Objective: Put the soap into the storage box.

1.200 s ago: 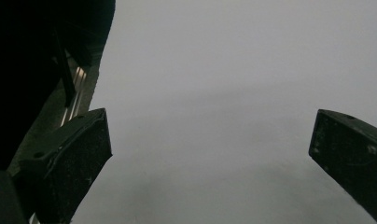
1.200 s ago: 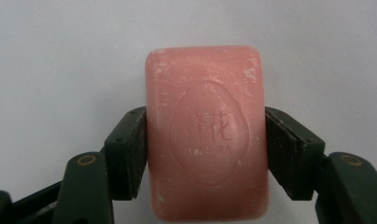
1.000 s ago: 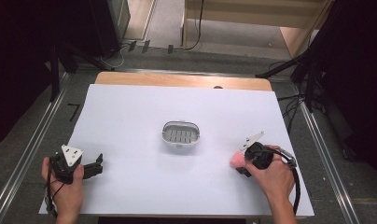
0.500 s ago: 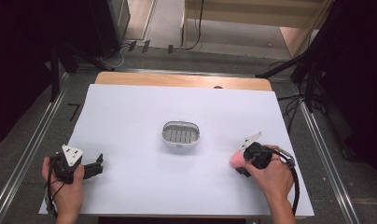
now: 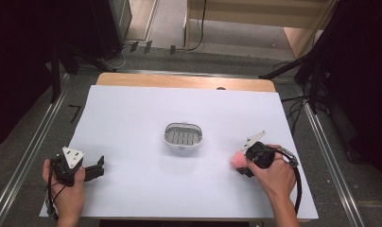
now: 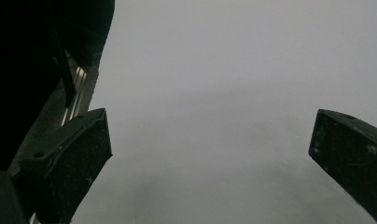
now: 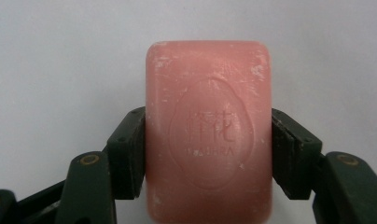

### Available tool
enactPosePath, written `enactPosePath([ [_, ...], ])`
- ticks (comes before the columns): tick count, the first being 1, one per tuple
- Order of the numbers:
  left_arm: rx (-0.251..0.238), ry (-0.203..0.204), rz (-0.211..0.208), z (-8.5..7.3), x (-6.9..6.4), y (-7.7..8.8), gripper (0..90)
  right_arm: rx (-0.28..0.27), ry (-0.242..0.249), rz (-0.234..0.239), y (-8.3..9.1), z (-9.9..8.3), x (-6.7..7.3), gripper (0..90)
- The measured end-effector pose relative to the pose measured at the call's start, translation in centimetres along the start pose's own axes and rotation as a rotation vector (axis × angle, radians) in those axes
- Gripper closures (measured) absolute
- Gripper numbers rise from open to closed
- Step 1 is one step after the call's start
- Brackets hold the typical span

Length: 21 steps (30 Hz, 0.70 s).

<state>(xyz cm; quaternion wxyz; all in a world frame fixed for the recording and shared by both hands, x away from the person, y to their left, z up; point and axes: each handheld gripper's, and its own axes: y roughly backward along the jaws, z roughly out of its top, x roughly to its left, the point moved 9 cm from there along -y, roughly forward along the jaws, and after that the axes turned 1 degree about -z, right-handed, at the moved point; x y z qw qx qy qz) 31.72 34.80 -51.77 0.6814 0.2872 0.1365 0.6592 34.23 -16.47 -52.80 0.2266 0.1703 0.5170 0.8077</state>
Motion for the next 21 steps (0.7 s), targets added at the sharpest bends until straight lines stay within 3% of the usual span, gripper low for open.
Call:
enactPosePath([
  [4,0.001,0.002,-0.001,0.0,0.0,0.0,0.0,0.013,0.026,-0.019,0.1,0.4,-0.1,38.4],
  [21,0.001,0.001,-0.002,0.0,0.0,0.0,0.0,0.031,0.078,0.001,-0.1,2.9,0.4,38.4],
])
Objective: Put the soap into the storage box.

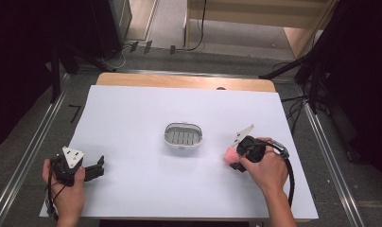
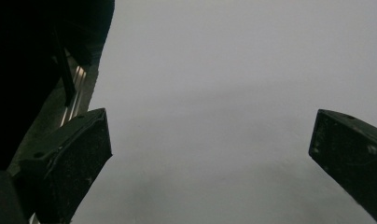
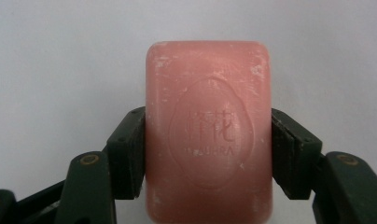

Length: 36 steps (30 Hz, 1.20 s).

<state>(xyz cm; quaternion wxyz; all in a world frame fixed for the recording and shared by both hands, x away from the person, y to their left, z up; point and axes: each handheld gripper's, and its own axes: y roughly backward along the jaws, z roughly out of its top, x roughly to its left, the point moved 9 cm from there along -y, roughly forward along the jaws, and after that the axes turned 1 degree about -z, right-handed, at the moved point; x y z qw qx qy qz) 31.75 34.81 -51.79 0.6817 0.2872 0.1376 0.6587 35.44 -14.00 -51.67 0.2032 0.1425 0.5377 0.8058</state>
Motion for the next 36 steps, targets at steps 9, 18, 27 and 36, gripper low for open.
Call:
enactPosePath([
  [9,0.003,0.000,0.000,0.0,0.0,0.0,0.0,-0.005,0.052,0.013,0.1,2.0,0.2,38.4],
  [18,0.004,0.004,0.000,0.0,0.1,0.0,0.0,-0.006,0.098,0.028,0.2,4.2,0.7,38.4],
  [27,0.007,0.004,0.001,0.0,0.1,0.0,0.0,-0.007,0.168,0.051,0.2,6.3,1.5,38.4],
  [36,0.006,0.010,-0.005,0.0,0.1,-0.1,0.0,-0.010,0.184,0.058,0.5,7.9,2.0,38.4],
])
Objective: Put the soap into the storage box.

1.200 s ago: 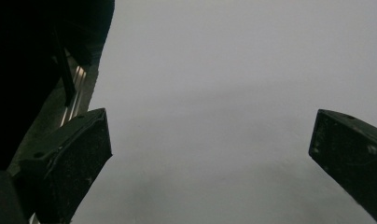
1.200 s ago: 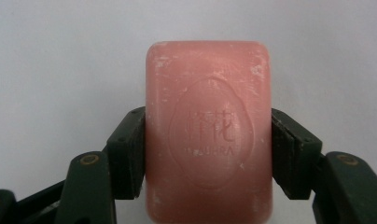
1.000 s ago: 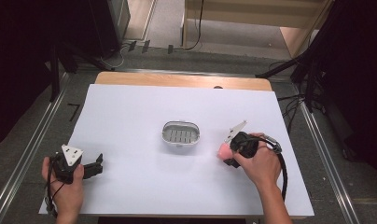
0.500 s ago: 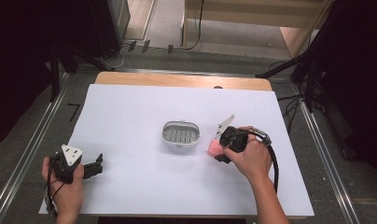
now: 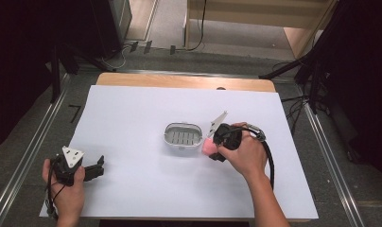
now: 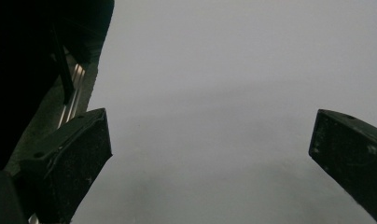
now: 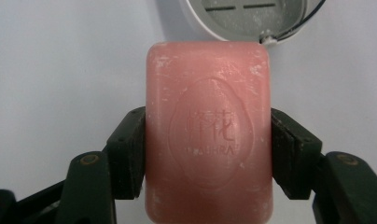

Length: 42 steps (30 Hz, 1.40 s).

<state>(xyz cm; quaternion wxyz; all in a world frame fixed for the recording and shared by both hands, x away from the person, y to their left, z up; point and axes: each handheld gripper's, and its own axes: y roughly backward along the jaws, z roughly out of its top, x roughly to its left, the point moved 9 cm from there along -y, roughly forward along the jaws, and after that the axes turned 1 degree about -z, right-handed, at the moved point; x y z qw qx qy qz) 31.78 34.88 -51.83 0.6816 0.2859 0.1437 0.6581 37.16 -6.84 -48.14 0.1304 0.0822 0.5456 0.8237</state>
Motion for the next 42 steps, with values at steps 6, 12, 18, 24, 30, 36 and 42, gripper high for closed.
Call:
enactPosePath([
  [6,0.002,0.002,-0.001,0.0,0.0,0.0,0.0,-0.008,0.022,-0.002,0.2,1.6,-0.1,38.4],
  [12,0.002,0.001,-0.002,0.0,0.0,0.0,0.0,-0.014,0.035,0.002,0.2,2.6,-0.2,38.4],
  [18,0.003,0.002,-0.002,0.0,0.0,0.0,0.0,-0.012,0.051,0.002,0.2,4.0,-0.2,38.4],
  [24,0.003,0.002,-0.002,0.0,0.0,0.0,0.0,-0.017,0.067,0.009,-0.3,5.3,-0.4,38.4],
  [30,0.003,0.004,-0.003,0.0,0.0,0.0,0.0,-0.010,0.073,0.013,-0.6,6.2,-0.6,38.4],
  [36,0.004,0.005,-0.002,0.0,0.1,0.0,0.0,-0.020,0.095,0.021,-0.9,7.5,-1.0,38.4],
  [42,0.004,0.009,-0.003,0.0,0.1,-0.1,0.0,-0.017,0.109,0.025,-1.5,8.4,-1.1,38.4],
])
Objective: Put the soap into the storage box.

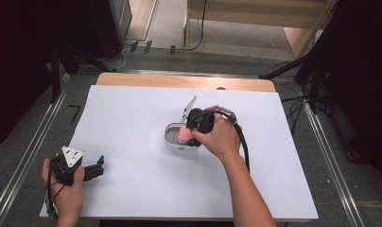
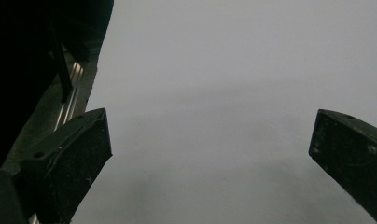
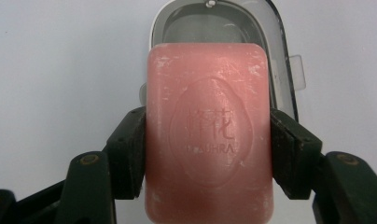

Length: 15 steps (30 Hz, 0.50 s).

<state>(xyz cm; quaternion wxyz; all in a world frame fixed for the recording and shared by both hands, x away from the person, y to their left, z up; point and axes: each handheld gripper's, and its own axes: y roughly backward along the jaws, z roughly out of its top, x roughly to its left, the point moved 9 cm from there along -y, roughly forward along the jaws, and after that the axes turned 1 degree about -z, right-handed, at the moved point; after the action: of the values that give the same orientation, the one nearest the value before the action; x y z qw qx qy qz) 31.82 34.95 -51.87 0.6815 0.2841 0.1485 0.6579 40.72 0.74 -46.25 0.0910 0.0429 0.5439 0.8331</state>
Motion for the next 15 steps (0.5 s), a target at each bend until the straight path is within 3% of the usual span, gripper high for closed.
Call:
enactPosePath([
  [15,-0.001,0.006,-0.005,0.0,0.0,0.0,0.0,-0.003,-0.006,0.023,-1.7,1.1,-0.8,38.4],
])
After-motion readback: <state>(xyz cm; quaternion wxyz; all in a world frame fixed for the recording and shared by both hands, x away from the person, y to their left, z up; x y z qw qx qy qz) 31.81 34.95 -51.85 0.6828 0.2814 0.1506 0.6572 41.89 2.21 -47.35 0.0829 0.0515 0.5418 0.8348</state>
